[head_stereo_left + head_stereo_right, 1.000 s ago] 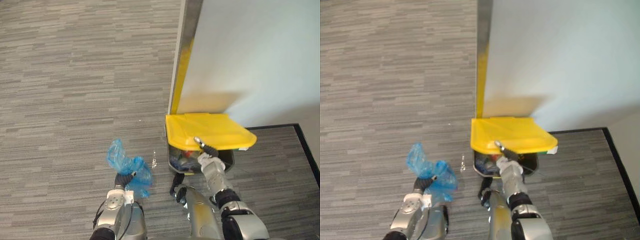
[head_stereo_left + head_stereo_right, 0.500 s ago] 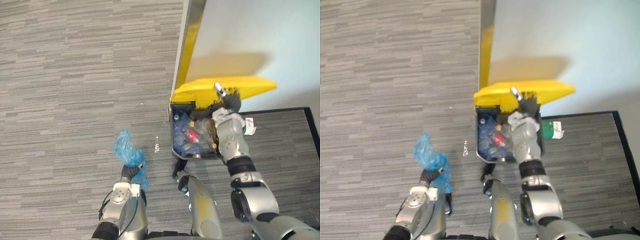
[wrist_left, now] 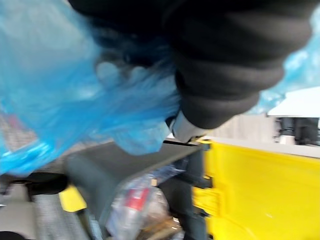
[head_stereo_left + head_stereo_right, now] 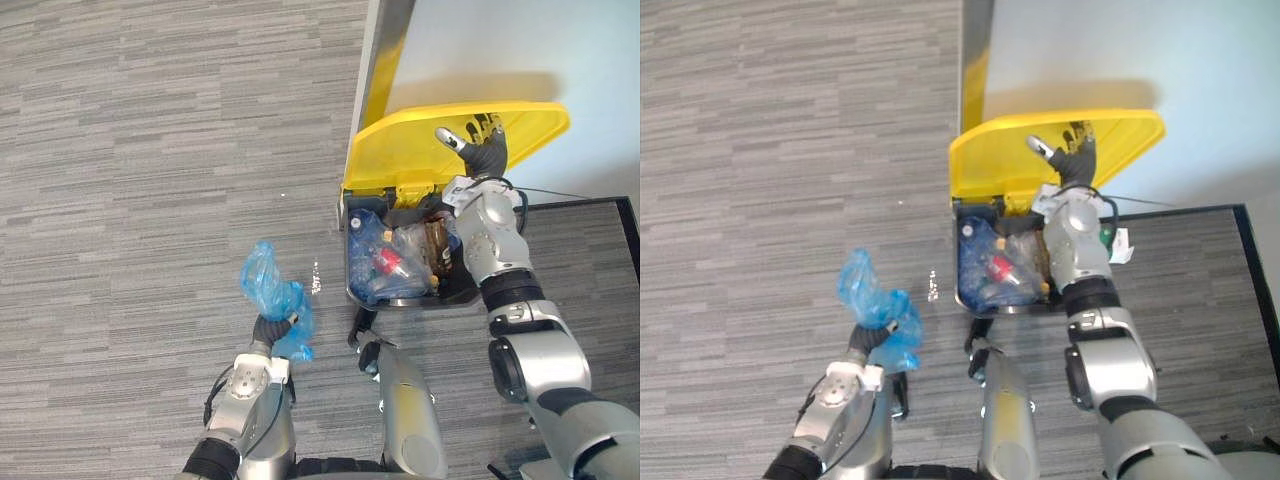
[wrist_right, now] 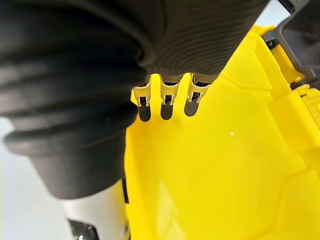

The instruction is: Gather rubbish on tea table into small bin, then transfer packed bag to large trash can.

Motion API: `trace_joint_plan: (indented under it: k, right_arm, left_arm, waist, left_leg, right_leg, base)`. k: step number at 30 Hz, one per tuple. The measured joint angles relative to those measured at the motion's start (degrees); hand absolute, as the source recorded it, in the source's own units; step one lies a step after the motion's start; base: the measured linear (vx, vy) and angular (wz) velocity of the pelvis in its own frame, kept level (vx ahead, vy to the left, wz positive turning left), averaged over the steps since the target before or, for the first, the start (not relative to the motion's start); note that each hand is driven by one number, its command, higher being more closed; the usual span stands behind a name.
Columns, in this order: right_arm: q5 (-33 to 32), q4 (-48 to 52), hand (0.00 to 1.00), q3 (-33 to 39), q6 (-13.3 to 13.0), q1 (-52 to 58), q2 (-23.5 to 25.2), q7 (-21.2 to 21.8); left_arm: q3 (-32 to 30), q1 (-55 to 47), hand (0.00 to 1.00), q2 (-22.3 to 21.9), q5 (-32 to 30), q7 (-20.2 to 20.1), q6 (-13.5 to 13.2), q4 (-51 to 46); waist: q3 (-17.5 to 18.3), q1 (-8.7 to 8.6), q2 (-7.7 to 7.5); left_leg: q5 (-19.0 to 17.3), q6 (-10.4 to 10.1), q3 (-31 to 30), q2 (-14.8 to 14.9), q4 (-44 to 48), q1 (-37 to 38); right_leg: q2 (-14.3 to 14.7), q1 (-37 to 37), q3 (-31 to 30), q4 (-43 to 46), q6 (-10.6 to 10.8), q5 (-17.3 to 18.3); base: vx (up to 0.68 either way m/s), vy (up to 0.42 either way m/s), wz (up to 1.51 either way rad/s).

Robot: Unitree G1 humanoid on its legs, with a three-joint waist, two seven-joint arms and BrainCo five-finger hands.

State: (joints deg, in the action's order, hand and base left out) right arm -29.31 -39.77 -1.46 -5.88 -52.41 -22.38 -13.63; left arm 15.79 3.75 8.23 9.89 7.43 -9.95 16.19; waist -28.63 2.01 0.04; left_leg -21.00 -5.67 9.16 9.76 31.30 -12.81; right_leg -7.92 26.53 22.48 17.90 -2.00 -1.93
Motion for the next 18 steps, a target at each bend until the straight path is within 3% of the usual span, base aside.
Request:
trace_joint_plan:
  k: [4,13,18]
  right_arm:
    - [0.5,0.0,0.0,-1.6,0.6,-0.5,-2.7,0.1]
    - [2.4,-4.1,0.0,-3.9,1.8,-3.6,-4.6,1.7]
    - [2.4,-4.1,0.0,-4.5,1.9,-3.8,-5.0,2.2]
  left_arm:
    - [3.9,3.5,1.0,0.0,1.6,-0.1,-1.2,-7.0]
    - [12.4,12.1,1.0,-0.5,1.3,-0.9,-2.3,-13.0]
    - [14.4,17.7,1.0,-0.6,-2.9,1.5,-2.3,-14.5]
  waist:
    - [0.0,-0.15,0.09]
    - [0.2,-1.59,0.41]
    - [0.2,-1.79,0.43]
  left_leg:
    - [0.2,-0.3,-0.3,0.3,0.0,-0.8]
    - [0.4,-0.6,-0.1,0.6,0.0,-0.5]
    - [0.4,-0.6,-0.1,0.9,0.0,-0.2]
  right_leg:
    - [0.7,-0.1,0.4,-1.7,-0.6,-0.9]
    - [1.6,-0.6,0.3,-2.4,-0.8,-1.5]
    - [2.3,-1.7,0.3,-3.5,-0.6,-1.6]
  base:
    - [-0.01,-0.005,0.03]
    - [0.0,-0.003,-0.01]
    - [-0.03,-0.022,-0.02]
